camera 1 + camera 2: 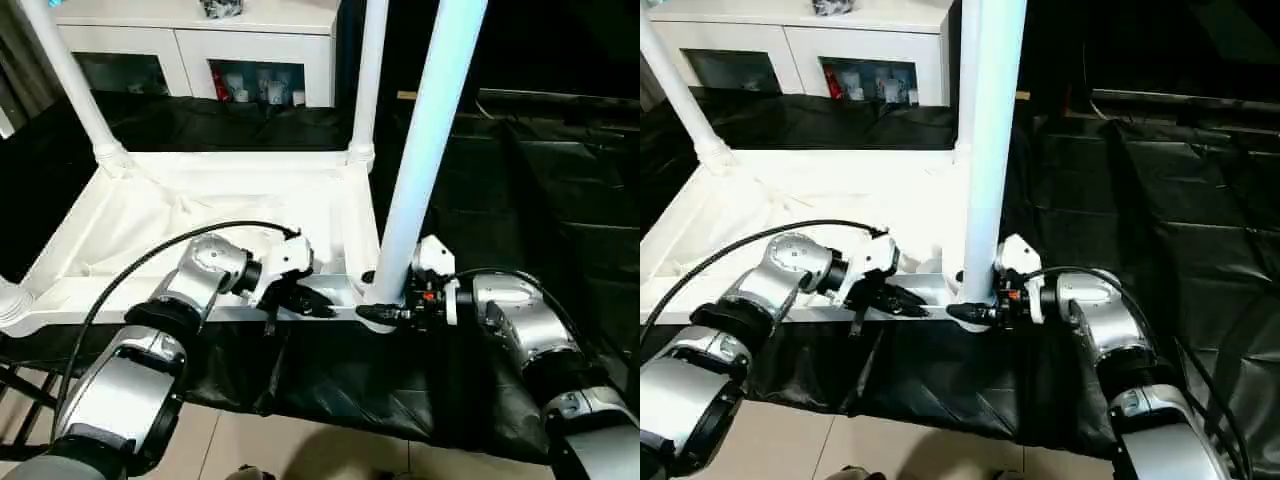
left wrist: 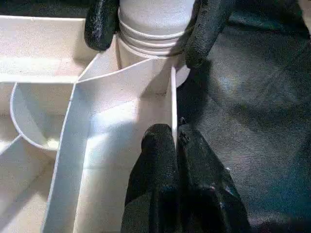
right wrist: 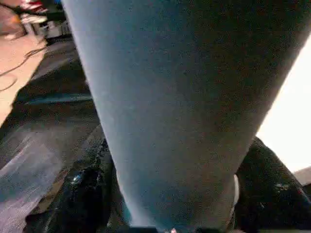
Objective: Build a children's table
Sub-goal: Rotate leg to tighten
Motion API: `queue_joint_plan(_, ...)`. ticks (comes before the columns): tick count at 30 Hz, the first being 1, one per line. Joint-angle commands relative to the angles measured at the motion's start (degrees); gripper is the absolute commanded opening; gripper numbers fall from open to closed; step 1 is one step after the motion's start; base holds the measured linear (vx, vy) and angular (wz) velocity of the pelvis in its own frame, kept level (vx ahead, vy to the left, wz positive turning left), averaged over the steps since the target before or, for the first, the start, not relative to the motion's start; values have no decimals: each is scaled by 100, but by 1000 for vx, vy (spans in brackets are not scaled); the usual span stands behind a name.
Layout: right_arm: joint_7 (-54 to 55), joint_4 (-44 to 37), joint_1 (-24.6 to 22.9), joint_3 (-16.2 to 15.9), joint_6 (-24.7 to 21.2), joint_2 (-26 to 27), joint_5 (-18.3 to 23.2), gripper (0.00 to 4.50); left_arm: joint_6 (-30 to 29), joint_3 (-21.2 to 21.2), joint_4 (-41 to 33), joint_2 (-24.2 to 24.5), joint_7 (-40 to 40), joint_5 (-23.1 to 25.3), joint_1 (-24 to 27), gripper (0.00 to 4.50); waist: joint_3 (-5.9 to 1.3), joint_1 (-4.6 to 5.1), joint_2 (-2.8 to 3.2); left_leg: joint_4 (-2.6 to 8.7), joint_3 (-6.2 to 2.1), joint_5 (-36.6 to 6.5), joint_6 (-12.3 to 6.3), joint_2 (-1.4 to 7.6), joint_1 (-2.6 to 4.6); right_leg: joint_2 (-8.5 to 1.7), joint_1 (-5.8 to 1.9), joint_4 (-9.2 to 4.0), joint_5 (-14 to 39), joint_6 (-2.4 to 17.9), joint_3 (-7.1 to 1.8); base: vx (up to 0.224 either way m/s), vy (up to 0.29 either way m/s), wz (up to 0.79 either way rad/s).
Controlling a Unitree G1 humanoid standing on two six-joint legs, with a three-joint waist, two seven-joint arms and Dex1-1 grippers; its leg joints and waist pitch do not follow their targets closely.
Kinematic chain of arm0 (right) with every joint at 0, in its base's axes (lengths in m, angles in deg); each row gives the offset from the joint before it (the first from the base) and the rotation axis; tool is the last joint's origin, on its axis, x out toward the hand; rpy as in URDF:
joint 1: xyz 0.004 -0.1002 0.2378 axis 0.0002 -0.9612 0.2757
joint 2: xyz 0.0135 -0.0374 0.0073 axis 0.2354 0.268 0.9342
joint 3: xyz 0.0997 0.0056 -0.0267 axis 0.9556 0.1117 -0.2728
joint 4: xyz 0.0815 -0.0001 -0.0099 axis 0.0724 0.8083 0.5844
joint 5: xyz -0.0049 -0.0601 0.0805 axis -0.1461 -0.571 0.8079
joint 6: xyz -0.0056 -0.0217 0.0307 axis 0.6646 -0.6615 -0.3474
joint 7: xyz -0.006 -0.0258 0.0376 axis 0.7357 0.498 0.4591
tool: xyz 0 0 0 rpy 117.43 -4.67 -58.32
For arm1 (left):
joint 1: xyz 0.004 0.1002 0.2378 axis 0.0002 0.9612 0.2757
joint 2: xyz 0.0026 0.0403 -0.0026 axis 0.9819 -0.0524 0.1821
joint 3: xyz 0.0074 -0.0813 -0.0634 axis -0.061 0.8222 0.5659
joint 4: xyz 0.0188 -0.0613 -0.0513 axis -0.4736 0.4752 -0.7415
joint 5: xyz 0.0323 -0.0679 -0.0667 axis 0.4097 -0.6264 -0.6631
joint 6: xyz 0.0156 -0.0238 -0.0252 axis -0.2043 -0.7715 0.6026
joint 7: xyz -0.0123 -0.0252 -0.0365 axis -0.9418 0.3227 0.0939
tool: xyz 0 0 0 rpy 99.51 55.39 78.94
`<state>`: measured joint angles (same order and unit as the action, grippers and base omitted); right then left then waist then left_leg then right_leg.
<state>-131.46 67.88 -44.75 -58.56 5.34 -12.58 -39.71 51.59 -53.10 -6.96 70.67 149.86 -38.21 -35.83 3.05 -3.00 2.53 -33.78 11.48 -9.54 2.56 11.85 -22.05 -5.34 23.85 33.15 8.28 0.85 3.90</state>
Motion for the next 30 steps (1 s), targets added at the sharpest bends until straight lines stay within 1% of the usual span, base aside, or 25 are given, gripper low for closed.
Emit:
queue_joint_plan(1, 505, 66, -43, 11, -53, 172, -49, 273, -83, -10, -67, -130, -346, 41, -47, 0, -397, 17, -78, 412, -55, -1688, -314, 154, 126, -274, -279, -374, 1848, 1354, -174, 0, 0, 0)
queue_joint_plan(2, 803, 152, -50, 80, -64, 256, -69, 273, -163, 6, -16, -198, -641, 94, -78, 0, -388, 18, -94, 418, -61, -1724, -285, 150, 135, -274, -272, -394, 1968, 1317, -169, 0, 0, 0)
queue_joint_plan(3, 1697, 423, 3, 187, -51, 433, -245, 273, -271, 67, 92, -369, -1280, 168, -140, 0, -377, 43, -83, 422, -67, -1810, -205, 147, 145, -281, -247, -408, 2180, 1252, -176, 0, 0, 0)
queue_joint_plan(4, 2188, 573, 31, 269, -23, 566, -292, 273, -373, 101, 112, -519, -1558, 168, -161, 0, -355, 89, -85, 432, -84, -2018, -104, 127, 182, -282, -228, -463, 2537, 1154, -163, 0, 0, 0)
queue_joint_plan(5, 2421, 643, 43, 308, -5, 631, -313, 273, -424, 117, 119, -592, -1685, 164, -170, 0, -352, 111, -85, 428, -90, -2083, -52, 127, 191, -282, -209, -470, 2655, 1110, -166, 0, 0, 0)
queue_joint_plan(6, 2963, 784, 100, 419, -91, 785, -321, 272, -524, 119, 109, -755, -1953, 190, -182, 0, -343, 148, -86, 427, -101, -2243, -11, 109, 213, -278, -190, -511, 2900, 1023, -153, 0, 0, 0)
queue_joint_plan(7, 3124, 828, 122, 452, -125, 830, -321, 272, -556, 120, 106, -804, -2026, 194, -185, 0, -336, 194, -93, 436, -119, -2313, -18, 95, 185, -275, -210, -529, 3065, 926, -138, 0, 0, 0)
queue_joint_plan(8, 3396, 903, 168, 488, -162, 930, -332, 272, -627, 119, 93, -915, -2150, 198, -188, 0, -336, 216, -92, 441, -131, -2362, -35, 91, 181, -276, -212, -553, 3182, 841, -126, 0, 0, 0)
queue_joint_plan(10, 3996, 1021, 273, 541, -299, 1156, -370, 272, -727, 118, 77, -1149, -2516, 230, -213, 0, -338, 248, -94, 437, -130, -2419, -70, 80, 192, -273, -194, -587, 3209, 791, -120, 0, 0, 0)
queue_joint_plan(11, 4202, 1065, 337, 544, -334, 1295, -391, 272, -746, 103, 87, -1258, -2654, 243, -231, 0, -342, 252, -18, 437, -138, -2442, -54, 82, 209, -273, -184, -580, 3164, 805, -123, 0, 0, 0)
queue_joint_plan(12, 4330, 1094, 379, 549, -358, 1386, -404, 272, -754, 92, 96, -1324, -2738, 250, -244, 0, -341, 310, -49, 438, -133, -2537, -37, 78, 209, -253, -166, -594, 3107, 837, -112, 0, 0, 0)
queue_joint_plan(14, 4522, 1148, 487, 500, -208, 1620, -475, 272, -709, 76, 131, -1458, -2910, 258, -272, 0, -339, 353, -44, 435, -142, -2684, -69, 61, 203, -255, -169, -623, 3177, 799, -90, 0, 0, 0)
queue_joint_plan(15, 4530, 1153, 503, 480, -151, 1655, -495, 307, -700, 71, 135, -1473, -2927, 264, -275, 0, -344, 354, -47, 436, -142, -2701, -78, 62, 205, -258, -169, -626, 3181, 783, -88, 0, 0, 0)
queue_joint_plan(16, 4555, 1160, 519, 472, -104, 1674, -513, 328, -696, 73, 137, -1477, -2942, 266, -277, 0, -343, 357, -50, 435, -142, -2698, -93, 59, 205, -258, -168, -632, 3178, 776, -88, 0, 0, 0)
queue_joint_plan(18, 4580, 1197, 604, 433, 158, 1759, -578, 348, -660, 103, 134, -1444, -2956, 270, -273, 0, -343, 369, -40, 441, -145, -2743, -102, 65, 205, -262, -162, -633, 3146, 795, -88, 0, 0, 0)
queue_joint_plan(19, 4563, 1192, 617, 441, 200, 1737, -578, 363, -630, 129, 123, -1384, -2906, 256, -260, 0, -347, 376, -41, 447, -150, -2751, -112, 66, 196, -260, -174, -627, 3103, 806, -85, 0, 0, 0)
queue_joint_plan(20, 4558, 1189, 616, 443, 200, 1729, -576, 363, -625, 133, 120, -1373, -2896, 254, -258, 0, -348, 380, -36, 452, -151, -2747, -117, 71, 192, -262, -179, -622, 3061, 819, -88, 0, 0, 0)
queue_joint_plan(21, 4460, 1183, 601, 410, 250, 1648, -613, 387, -563, 163, 101, -1282, -2793, 234, -234, 0, -352, 386, -30, 460, -152, -2741, -120, 81, 188, -258, -183, -610, 2943, 862, -93, 0, 0, 0)
queue_joint_plan(23, 4212, 1189, 559, 323, 385, 1458, -700, 398, -448, 200, 58, -1122, -2533, 170, -182, 0, -371, 401, -37, 473, -150, -2645, -151, 86, 145, -261, -222, -565, 2595, 983, -108, 0, 0, 0)
queue_joint_plan(25, 3847, 1129, 507, 287, 456, 1302, -658, 398, -337, 194, 17, -997, -2287, 115, -134, 0, -385, 419, -30, 467, -136, -2537, -203, 96, 129, -264, -241, -529, 2275, 1111, -129, 0, 0, 0)
queue_joint_plan(26, 3732, 1102, 489, 280, 468, 1257, -639, 398, -326, 192, 6, -962, -2217, 103, -121, 0, -400, 407, -66, 451, -121, -2400, -281, 96, 115, -271, -266, -497, 2056, 1218, -138, 0, 0, 0)
queue_joint_plan(27, 3203, 941, 399, 257, 495, 1061, -528, 398, -243, 159, -31, -794, -1933, 93, -73, 0, -401, 398, -56, 448, -113, -2315, -309, 103, 113, -274, -269, -483, 1934, 1274, -145, 0, 0, 0)
queue_joint_plan(28, 3203, 941, 399, 257, 495, 1061, -528, 398, -243, 159, -31, -794, -1933, 93, -73, 0, -408, 387, -57, 438, -99, -2235, -346, 102, 111, -273, -280, -471, 1819, 1325, -147, 0, 0, 0)
queue_joint_plan(29, 2631, 738, 301, 227, 479, 888, -385, 398, -153, 141, -75, -644, -1655, 64, -25, 0, -419, 328, -55, 417, -69, -1972, -470, 111, 115, -259, -306, -440, 1549, 1405, -145, 0, 0, 0)
queue_joint_plan(30, 2226, 603, 240, 203, 465, 762, -297, 398, -120, 152, -116, -541, -1456, 19, 6, 0, -422, 309, -59, 411, -57, -1864, -515, 124, 110, -255, -313, -422, 1421, 1440, -149, 0, 0, 0)
